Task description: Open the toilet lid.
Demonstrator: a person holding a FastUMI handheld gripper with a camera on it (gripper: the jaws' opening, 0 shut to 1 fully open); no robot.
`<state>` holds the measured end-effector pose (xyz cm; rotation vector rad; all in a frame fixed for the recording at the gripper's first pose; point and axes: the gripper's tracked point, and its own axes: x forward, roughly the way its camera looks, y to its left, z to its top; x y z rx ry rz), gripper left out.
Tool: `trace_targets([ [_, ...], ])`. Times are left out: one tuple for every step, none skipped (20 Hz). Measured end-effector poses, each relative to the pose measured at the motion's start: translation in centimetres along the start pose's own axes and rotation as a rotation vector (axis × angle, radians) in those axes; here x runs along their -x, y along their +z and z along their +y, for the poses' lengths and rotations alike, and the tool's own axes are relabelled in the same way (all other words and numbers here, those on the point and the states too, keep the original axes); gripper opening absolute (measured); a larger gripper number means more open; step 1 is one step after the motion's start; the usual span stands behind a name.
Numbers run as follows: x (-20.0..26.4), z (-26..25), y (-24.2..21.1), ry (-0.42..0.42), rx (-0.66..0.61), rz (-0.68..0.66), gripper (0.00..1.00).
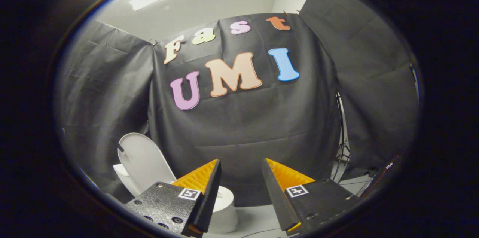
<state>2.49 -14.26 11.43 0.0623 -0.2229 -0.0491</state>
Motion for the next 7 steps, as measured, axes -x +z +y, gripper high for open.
trace_targets([
  [0.1, -0.4, -0.1, -0.002, -0.008, -0.003, 0.68],
  [0.1, -0.7, -0.4, -0.004, -0.013, 0.001, 0.68],
  [0.1, -1.0, -0.8, -0.004, -0.017, 0.005, 0.68],
  [0.0, -1.3, -1.2, -0.004, -0.021, 0.011, 0.68],
  [-0.1, -1.6, -1.6, -0.009, -0.032, 0.021, 0.68],
  [-0.2, -2.0, -1.9, -0.011, -0.046, 0.024, 0.68],
  [-0.3, -2.2, -2.2, -0.014, -0.058, 0.024, 0.68],
])
